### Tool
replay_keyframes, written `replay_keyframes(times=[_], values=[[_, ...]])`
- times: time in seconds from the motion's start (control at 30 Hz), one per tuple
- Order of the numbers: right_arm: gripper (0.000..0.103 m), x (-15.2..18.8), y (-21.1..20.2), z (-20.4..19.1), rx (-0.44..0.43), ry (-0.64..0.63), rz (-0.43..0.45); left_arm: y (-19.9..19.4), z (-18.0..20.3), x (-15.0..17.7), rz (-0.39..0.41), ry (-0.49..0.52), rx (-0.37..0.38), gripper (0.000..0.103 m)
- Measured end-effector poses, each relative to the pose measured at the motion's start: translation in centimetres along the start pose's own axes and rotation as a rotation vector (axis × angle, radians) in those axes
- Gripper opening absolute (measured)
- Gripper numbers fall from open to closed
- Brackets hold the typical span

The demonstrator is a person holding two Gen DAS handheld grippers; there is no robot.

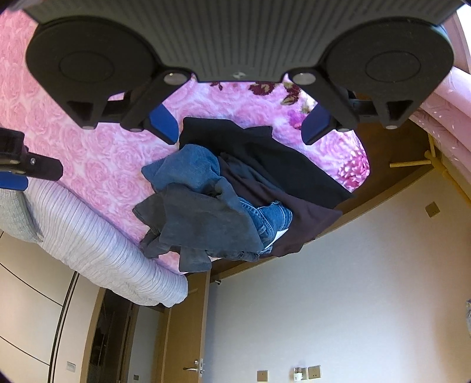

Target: Fold clothes

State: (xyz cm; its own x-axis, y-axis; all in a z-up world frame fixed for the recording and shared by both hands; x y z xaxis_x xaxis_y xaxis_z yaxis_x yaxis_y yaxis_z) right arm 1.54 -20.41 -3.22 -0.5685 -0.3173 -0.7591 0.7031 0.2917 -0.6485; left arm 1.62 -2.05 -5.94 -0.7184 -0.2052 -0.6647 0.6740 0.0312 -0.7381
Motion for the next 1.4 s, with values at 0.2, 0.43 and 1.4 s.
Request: replay_keyframes(times=[0.2,0.43,1.4], values=[[0.080,0.4,-0.2,0.3,-0.004,0.007,-0.007,-0.3,0.5,0.4,-0.001,0.019,0.004,0.088],[0.080,0.7,-0.2,0.6,-0.005,0.005,-0.010,-0.2,1.1,0.2,0.005,0.031,0.010,0.089],[0.080,0.8,0.5,1.5,-0.018,-0.001,-0.015,0.2,1.4,-0.4,0.011,0.013,-0.010,0.089]])
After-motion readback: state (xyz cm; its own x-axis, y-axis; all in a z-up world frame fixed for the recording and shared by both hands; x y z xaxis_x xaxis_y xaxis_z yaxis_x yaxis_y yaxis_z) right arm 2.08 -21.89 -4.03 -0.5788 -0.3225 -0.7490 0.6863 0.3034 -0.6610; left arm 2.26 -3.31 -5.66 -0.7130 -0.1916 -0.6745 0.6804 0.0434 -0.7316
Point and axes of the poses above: each gripper's, at about its wrist camera, not at the fingertips, and y roughly the way its jaws point, z to its right, x to its underside, the point moved 8 cm from there along y, roughly the way its jaws point, and after that the axes turned 11 degrees about -y, right-handed, at the moved point
